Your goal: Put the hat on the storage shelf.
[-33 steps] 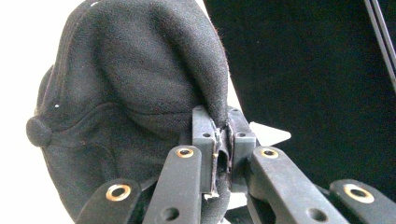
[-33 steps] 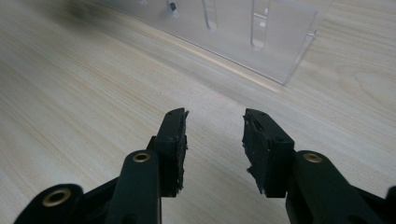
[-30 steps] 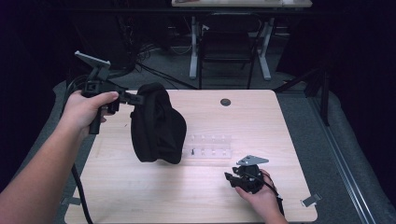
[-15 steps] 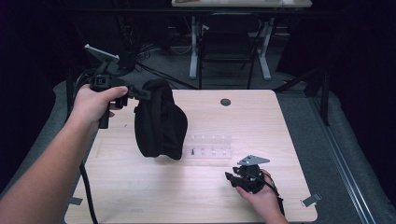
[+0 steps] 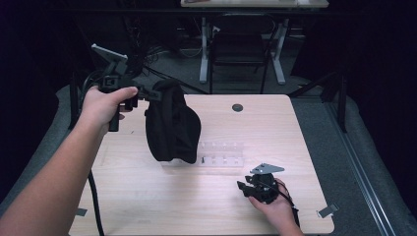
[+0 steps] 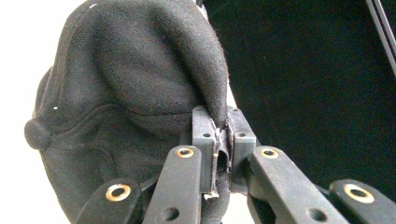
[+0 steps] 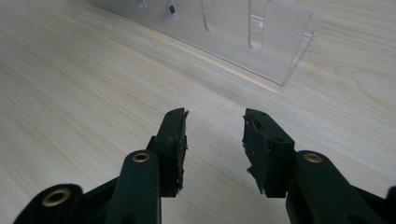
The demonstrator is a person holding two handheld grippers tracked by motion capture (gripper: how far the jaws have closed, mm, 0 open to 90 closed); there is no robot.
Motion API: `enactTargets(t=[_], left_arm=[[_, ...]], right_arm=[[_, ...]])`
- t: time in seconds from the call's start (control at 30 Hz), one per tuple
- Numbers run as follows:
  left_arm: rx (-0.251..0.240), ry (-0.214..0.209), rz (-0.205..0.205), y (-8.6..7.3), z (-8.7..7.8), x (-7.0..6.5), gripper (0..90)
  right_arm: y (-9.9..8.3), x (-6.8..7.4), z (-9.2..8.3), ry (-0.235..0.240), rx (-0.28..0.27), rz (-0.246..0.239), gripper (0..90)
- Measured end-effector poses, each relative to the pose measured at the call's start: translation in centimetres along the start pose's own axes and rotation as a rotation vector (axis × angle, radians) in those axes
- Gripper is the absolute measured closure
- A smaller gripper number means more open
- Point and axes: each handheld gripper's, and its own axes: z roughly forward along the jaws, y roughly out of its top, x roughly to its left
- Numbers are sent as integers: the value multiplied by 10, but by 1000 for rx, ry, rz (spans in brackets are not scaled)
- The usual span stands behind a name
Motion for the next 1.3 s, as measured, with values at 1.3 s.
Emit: enactTargets(t=[1.3], left_arm=[[36,-5,36,-3,43,-26,847]], right_arm=[[15,9,-8,25,-40,-28,577]])
